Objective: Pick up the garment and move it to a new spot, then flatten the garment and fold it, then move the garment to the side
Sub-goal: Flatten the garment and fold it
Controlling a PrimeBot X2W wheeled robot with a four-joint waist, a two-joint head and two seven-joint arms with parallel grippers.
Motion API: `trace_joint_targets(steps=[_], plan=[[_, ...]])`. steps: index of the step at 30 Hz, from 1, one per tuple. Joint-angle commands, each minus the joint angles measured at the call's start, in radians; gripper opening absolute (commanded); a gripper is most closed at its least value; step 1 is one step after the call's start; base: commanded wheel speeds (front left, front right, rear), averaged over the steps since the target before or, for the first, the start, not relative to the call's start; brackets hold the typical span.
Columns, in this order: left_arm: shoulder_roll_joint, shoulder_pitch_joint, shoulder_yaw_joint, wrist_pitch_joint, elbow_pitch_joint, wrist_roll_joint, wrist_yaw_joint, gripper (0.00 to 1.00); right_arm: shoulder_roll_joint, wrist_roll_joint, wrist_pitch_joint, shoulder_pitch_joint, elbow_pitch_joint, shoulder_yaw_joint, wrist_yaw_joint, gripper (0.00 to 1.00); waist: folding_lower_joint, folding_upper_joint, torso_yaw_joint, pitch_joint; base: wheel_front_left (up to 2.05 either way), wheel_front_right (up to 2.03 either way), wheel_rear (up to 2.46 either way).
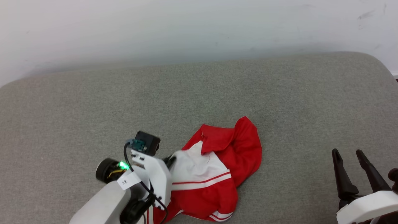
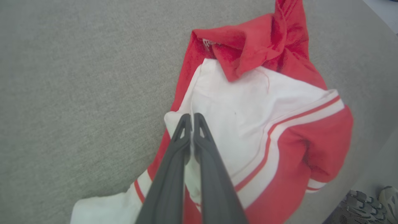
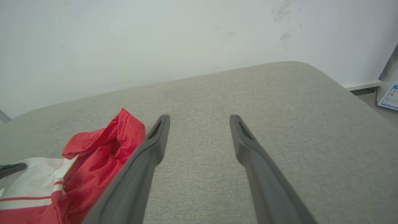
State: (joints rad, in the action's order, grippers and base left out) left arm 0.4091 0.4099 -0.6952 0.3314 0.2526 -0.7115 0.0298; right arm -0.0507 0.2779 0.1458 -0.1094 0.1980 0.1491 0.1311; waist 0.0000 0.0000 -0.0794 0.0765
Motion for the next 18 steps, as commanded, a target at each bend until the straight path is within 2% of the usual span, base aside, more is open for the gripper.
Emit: trace_joint_targets(steps=[1,5,9,14,18], plan=[[-0.003,0.019,-0.001,-0.01,-0.006,0.007,0.003,0.0,0.001,0.003,0.0,0.002,0.002,0.001,-0.001,1.0,0.0,0.0,0.001,-0.004,0.0,0.0,0.0],[-0.049,0.059,-0.012,-0.109,-0.04,0.057,-0.007,0.0,0.0,-0.002,0.009,-0.001,0.009,0.013,-0.001,1.0,0.0,0.0,0.0,-0.011,0.0,0.0,0.0],[-0.124,0.1,-0.055,-0.189,-0.049,0.104,-0.027,0.0,0.0,-0.006,0.016,-0.002,0.019,0.023,-0.001,1.0,0.0,0.0,-0.004,-0.01,0.0,0.0,0.0],[-0.227,0.126,-0.148,-0.219,-0.008,0.137,-0.079,0.0,0.001,-0.005,0.026,0.001,0.031,0.032,-0.001,1.0,0.0,0.0,-0.009,0.006,0.0,0.0,0.0],[-0.283,0.114,-0.234,-0.207,0.063,0.142,-0.119,0.0,0.0,-0.002,0.027,0.005,0.038,0.035,-0.001,1.0,0.0,0.0,-0.011,0.02,0.0,0.0,0.0]])
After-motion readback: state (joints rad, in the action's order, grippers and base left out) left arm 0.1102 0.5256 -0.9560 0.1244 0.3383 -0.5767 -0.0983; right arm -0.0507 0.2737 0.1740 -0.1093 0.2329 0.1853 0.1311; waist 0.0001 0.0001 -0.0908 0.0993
